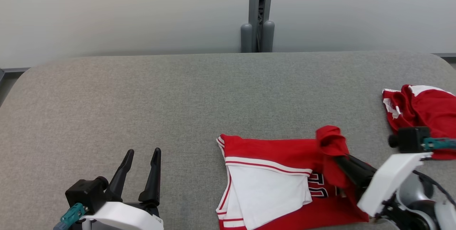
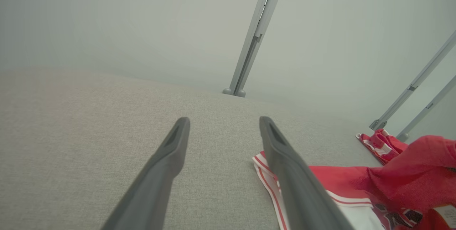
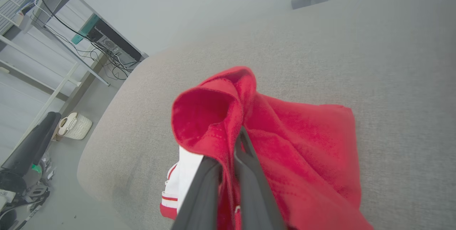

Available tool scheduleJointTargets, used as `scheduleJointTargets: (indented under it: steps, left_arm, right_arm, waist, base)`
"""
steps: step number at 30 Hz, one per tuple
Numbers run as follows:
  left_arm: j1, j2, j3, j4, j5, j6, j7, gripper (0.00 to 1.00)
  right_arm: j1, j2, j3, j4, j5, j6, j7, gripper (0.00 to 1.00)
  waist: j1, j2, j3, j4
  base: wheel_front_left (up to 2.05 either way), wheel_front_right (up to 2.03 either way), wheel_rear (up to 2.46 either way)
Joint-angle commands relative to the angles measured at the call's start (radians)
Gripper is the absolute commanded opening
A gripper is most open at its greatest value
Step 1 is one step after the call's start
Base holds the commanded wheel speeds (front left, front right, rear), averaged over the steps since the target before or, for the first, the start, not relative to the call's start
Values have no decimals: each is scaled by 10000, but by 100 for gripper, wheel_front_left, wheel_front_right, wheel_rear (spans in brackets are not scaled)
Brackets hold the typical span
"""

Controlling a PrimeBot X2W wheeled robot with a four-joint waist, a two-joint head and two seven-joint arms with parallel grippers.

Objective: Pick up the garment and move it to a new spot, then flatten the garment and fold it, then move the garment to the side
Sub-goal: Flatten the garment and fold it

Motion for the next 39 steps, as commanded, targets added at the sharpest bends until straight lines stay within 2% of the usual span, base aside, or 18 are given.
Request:
scheduleJointTargets:
  steps: [1,5,9,16,24,25,28,29,31,32,39]
  left_arm:
    - [-169,6,14,30,-52,-14,-46,100]
    - [-200,-75,-33,88,-50,-88,-59,100]
    - [-232,-156,-83,170,-43,-167,-80,100]
    - [-339,-365,-201,403,-41,-335,-123,100]
    - [-438,-546,-322,679,-68,-526,-140,100]
    - [-445,-556,-338,707,-68,-555,-142,100]
    - [-453,-588,-397,793,-55,-569,-139,100]
    - [-461,-605,-415,812,-51,-578,-139,100]
    - [-471,-626,-443,846,-51,-590,-141,100]
    - [-460,-630,-445,869,-61,-598,-143,100]
    - [-293,-636,-453,931,-109,-589,-161,100]
  right_arm:
    - [-166,130,78,-72,-91,1,69,0]
    - [-453,759,508,114,-435,1,239,0]
    - [-833,1105,951,558,-672,1,191,0]
    - [-1569,1213,1906,1902,-347,1,-487,0]
    - [-2475,1202,2787,4560,206,1,-1523,0]
    - [-2613,1207,2901,4900,237,1,-1606,5]
    - [-2985,1208,3260,5766,454,1,-1905,34]
    - [-3116,1208,3384,5993,549,1,-2021,47]
    - [-3346,1207,3643,6401,818,1,-2176,89]
    - [-3457,1205,3777,6571,974,1,-2259,100]
    - [-4122,1203,4421,7137,1797,1,-2719,100]
  waist:
    - [0,-1,-5,80]
    - [0,-1,-6,291]
    - [0,-1,-6,487]
    - [0,-1,-36,835]
    - [0,-1,-136,1211]
    - [0,-1,-148,1249]
    - [0,-1,-194,1363]
    - [0,-1,-207,1388]
    - [0,-1,-236,1432]
    - [0,-1,-255,1441]
    - [0,-1,-407,1383]
  base:
    - [0,0,0]
    - [0,0,0]
    - [0,0,0]
    - [0,0,0]
    - [0,0,0]
    - [0,0,0]
    - [0,0,0]
    - [0,0,0]
    - [0,0,0]
    - [0,0,0]
    - [0,0,0]
